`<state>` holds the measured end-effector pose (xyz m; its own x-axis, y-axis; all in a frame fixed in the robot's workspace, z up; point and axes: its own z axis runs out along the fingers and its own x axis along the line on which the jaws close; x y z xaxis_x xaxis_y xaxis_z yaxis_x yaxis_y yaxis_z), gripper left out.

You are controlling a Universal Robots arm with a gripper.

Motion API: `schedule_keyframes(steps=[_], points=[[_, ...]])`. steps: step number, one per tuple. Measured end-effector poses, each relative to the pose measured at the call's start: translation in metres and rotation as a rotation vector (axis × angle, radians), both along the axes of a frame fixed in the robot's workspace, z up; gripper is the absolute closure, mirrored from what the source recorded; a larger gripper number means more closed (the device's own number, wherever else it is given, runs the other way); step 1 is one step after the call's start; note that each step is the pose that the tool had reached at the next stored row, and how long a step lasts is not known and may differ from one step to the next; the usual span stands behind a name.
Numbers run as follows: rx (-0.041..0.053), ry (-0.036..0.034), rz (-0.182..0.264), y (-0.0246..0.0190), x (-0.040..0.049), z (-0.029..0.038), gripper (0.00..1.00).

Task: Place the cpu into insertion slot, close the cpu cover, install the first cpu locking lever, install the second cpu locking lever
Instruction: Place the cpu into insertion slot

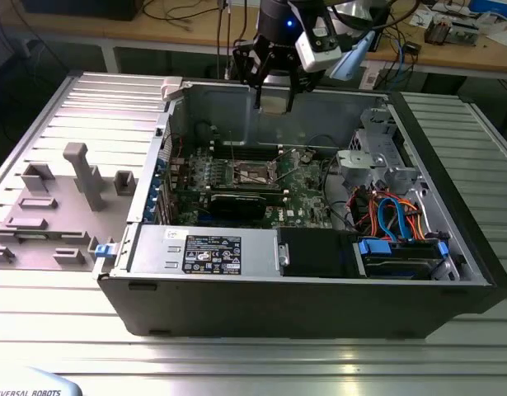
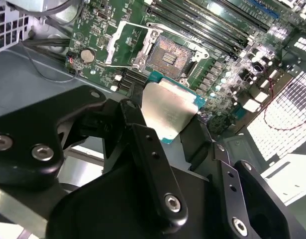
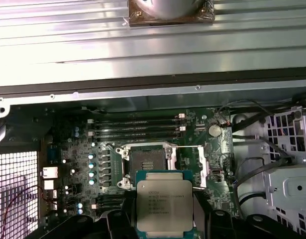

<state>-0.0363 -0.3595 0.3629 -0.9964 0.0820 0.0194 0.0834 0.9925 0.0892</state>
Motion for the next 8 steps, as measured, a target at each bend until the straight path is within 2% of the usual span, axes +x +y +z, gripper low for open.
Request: schedule_keyframes(steps=[3, 8], points=[[0.0002, 0.0000, -0.025, 0.0000, 0.0000, -0.0002, 0.46], [0.0001, -0.0001, -0.028, 0.0000, 0.0000, -0.0002, 0.46]])
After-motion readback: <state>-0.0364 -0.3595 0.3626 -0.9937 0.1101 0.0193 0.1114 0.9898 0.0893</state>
